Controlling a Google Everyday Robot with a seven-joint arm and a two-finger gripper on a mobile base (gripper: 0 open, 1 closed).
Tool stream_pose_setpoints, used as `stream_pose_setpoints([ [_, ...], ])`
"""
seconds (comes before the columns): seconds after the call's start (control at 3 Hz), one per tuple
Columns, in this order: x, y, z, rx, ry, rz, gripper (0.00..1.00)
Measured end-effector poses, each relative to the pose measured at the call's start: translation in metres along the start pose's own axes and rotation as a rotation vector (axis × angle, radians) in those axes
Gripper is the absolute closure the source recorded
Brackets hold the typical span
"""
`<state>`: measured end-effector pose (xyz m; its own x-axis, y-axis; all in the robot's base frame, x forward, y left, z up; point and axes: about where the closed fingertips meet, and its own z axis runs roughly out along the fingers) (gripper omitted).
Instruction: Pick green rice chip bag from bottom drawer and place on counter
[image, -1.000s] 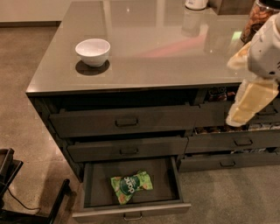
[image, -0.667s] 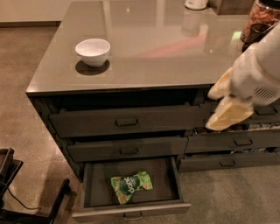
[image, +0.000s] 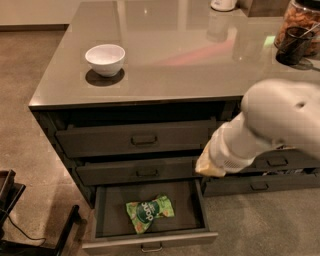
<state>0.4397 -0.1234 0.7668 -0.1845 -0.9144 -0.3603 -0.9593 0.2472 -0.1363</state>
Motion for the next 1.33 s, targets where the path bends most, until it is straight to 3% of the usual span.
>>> stream_pose_setpoints([
  [0.33,-0.003,-0.010,0.007,0.049,-0.027,0.004,1.00],
  [0.67,-0.003,-0.010,0.007,0.050,-0.027,0.004,1.00],
  [1.0,0.005,-0.007,0.041,0.039,-0.033,-0.032,1.00],
  [1.33,0.019,-0.002,0.109,0.020,-0.074,-0.061,1.00],
])
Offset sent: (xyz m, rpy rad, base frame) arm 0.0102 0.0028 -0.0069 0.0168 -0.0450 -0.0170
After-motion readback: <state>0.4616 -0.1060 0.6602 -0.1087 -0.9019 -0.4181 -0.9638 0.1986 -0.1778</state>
